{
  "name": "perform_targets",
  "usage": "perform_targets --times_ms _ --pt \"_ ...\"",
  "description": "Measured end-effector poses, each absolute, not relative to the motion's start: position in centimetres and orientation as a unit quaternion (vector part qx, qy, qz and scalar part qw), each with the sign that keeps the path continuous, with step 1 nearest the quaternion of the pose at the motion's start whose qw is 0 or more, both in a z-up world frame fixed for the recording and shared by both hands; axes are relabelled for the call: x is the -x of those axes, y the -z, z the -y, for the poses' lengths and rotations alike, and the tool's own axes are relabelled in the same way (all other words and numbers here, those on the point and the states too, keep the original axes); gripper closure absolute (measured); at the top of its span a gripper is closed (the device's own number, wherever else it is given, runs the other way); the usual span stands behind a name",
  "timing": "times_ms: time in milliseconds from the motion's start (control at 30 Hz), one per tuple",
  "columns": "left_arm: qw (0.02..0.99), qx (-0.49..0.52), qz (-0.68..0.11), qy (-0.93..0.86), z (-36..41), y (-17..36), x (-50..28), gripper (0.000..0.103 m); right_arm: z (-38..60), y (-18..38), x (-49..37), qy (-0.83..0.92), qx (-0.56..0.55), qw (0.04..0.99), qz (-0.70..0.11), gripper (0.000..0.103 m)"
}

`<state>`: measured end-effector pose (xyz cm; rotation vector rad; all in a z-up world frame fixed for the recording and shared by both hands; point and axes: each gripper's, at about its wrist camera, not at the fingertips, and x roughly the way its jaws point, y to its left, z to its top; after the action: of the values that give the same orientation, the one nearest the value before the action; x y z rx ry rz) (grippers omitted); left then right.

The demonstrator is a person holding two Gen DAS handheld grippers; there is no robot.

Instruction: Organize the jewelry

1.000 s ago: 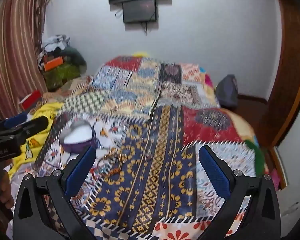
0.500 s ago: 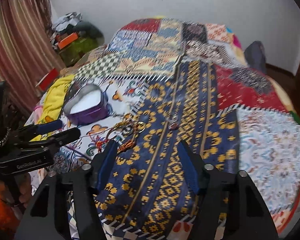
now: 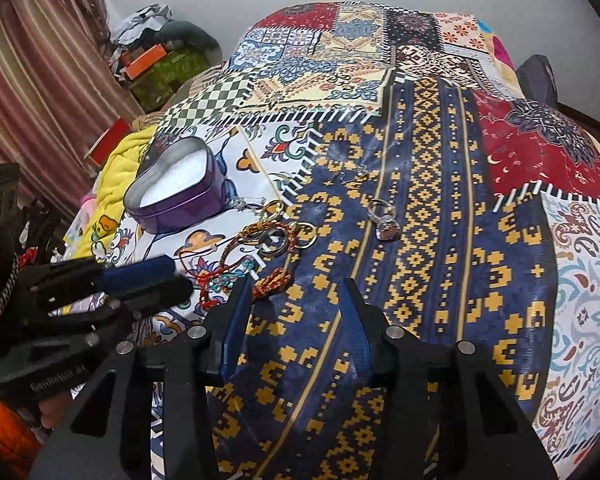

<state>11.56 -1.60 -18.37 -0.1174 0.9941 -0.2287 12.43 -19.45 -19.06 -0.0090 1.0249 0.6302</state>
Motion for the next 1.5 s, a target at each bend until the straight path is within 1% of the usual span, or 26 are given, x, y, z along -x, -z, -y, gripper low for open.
perform_targets --times_ms 167,300,367,400,433,733,1000,1133,1300,1333,1500 --pt "0.864 0.043 -0.49 0.112 2.7 19.9 -12.4 0.08 20.2 19.0 -12.8 -0.286 -0.001 0.827 -0.483 0.062" --pt "0.869 0.034 -0.482 0.108 3.0 20.5 -12.8 0.081 20.5 19.1 -13.0 -0.284 -0.007 0.825 -0.488 0.062" --pt "0.873 0.031 -0.475 0.104 3.0 20.6 -12.7 0.087 20.7 19.3 -13.1 -0.285 -0.012 0.823 -0.49 0.061" --pt "0.875 0.029 -0.473 0.1 2.9 20.8 -12.7 0.094 20.6 19.4 -13.2 -0.286 -0.014 0.822 -0.492 0.061" --pt "0.876 0.029 -0.472 0.097 2.8 20.9 -12.7 0.096 20.5 19.4 -13.2 -0.288 -0.016 0.821 -0.493 0.061" --pt "0.879 0.063 -0.461 0.101 1.7 20.1 -12.3 0.097 18.8 19.3 -13.5 -0.305 -0.004 0.816 -0.492 0.061" --pt "0.897 0.078 -0.428 0.083 -0.4 17.5 -11.6 0.097 16.5 20.1 -13.8 -0.315 0.03 0.809 -0.496 0.061" --pt "0.903 0.079 -0.417 0.068 -1.5 16.8 -11.4 0.097 15.9 20.4 -13.7 -0.313 0.05 0.808 -0.496 0.059" --pt "0.9 0.085 -0.424 0.049 -2.7 17.4 -11.6 0.097 15.2 20.9 -13.8 -0.311 0.065 0.811 -0.491 0.059" --pt "0.899 0.087 -0.427 0.048 -2.8 17.7 -11.7 0.097 15.0 21.0 -13.7 -0.308 0.076 0.814 -0.487 0.061" --pt "0.896 0.092 -0.433 0.046 -2.7 18.4 -11.4 0.097 14.8 21.1 -13.3 -0.303 0.095 0.82 -0.476 0.062"
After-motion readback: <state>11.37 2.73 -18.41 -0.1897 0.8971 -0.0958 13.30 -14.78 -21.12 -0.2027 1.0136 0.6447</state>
